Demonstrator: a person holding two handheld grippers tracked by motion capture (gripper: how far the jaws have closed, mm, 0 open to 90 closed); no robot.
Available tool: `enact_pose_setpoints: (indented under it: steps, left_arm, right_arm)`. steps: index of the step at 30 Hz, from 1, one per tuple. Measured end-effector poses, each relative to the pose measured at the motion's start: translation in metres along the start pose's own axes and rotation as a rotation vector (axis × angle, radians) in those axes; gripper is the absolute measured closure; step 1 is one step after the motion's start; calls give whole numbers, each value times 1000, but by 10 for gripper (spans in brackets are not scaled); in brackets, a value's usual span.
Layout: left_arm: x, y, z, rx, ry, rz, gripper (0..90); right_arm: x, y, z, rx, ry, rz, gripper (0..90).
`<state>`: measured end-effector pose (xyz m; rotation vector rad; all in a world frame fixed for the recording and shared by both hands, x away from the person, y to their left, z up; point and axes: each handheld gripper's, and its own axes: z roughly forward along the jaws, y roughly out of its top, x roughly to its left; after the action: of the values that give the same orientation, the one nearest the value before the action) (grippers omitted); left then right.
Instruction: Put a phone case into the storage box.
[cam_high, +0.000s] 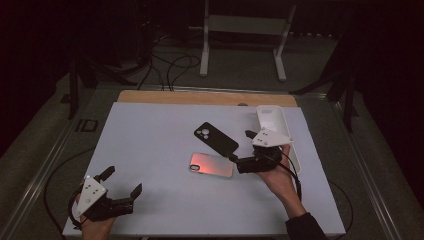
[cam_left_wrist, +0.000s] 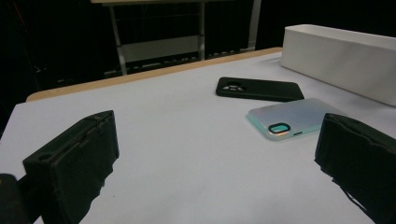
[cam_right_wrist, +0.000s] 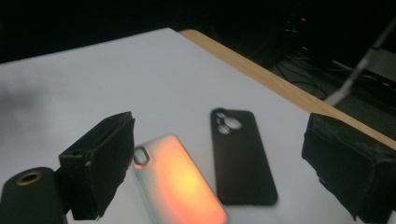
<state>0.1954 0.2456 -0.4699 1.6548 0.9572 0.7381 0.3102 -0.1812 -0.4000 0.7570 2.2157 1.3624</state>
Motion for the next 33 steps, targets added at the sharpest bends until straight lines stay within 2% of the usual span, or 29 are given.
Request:
enact_pose_setpoints:
  steps: [5, 9, 12, 14, 18, 20, 22, 26, 29, 33]
  left_arm:
    - [1, 0, -1, -4, 2, -5, 0]
    - [1, 0, -1, -6, 4, -8, 0]
    - [1, -1, -1, -7, 4, -8, 0]
    - [2, -1, -1, -6, 3, -10, 0]
    - [2, 0, -2, -10, 3, -11, 0]
    - [2, 0, -2, -11, 3, -13, 0]
    - [2, -1, -2, -10, 3, -13, 0]
    - [3, -1, -2, -13, 4, -16, 0]
    - [2, -1, -2, -14, 5, -16, 0]
    - [2, 0, -2, -14, 5, -14, 0]
  right_arm:
    - [-4, 4, 18, 24, 14, 33, 98]
    - [-5, 8, 31, 43, 11, 31, 118]
    - [-6, 10, 39, 55, 38, 42, 149]
    - [-5, 11, 43, 70, 26, 34, 170]
    - [-7, 9, 54, 102, -6, 57, 291]
    - [-9, 7, 59, 131, -21, 72, 425]
    - [-9, 4, 64, 182, -54, 80, 565]
    - [-10, -2, 70, 229, -74, 109, 890]
    - [-11, -3, 71, 245, -93, 120, 900]
    - [-12, -5, 72, 259, -110, 111, 900]
